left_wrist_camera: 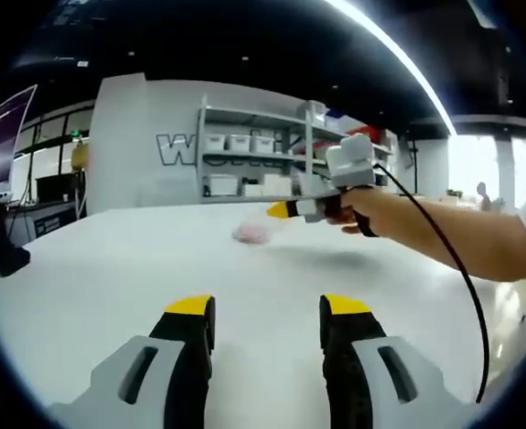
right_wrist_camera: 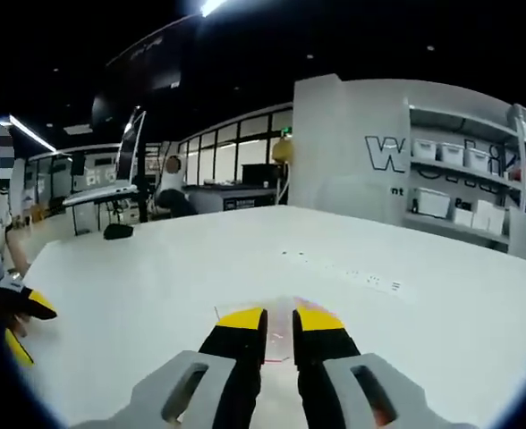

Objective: Open the resealable bag by pulling the two sides of the seal apart until the entire bag opening is separated and visibly accessible.

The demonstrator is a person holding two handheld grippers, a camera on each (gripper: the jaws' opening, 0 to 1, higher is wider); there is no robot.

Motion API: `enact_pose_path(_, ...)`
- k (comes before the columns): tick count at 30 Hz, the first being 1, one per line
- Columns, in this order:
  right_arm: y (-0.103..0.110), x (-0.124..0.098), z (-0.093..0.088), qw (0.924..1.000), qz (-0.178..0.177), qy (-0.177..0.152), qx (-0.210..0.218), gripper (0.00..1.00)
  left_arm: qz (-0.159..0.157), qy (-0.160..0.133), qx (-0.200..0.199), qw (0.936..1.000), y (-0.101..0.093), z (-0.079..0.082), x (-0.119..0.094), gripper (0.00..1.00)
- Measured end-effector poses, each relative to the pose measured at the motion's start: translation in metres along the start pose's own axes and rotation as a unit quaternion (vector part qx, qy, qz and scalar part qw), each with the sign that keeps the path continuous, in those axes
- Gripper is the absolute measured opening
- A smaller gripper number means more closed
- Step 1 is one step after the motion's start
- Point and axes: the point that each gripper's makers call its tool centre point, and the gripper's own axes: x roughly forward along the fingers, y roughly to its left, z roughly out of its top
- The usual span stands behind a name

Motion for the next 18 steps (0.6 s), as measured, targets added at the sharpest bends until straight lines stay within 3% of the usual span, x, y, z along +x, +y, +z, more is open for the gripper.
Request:
enact_pose_path(13,0.016,-0.018,-0.011,0.9990,-0.018,-0.020,0.036,0.10,0.003,0.001,-0.005,1.0000,0.000,0.001,0.000,0.47)
enact_pose_path(18,0.018,-0.018,-0.013,0.9984,-0.027,-0.029,0.041,0.21,0.009,-0.004,-0.001,1.0000,0.002,0.008,0.002,0.49)
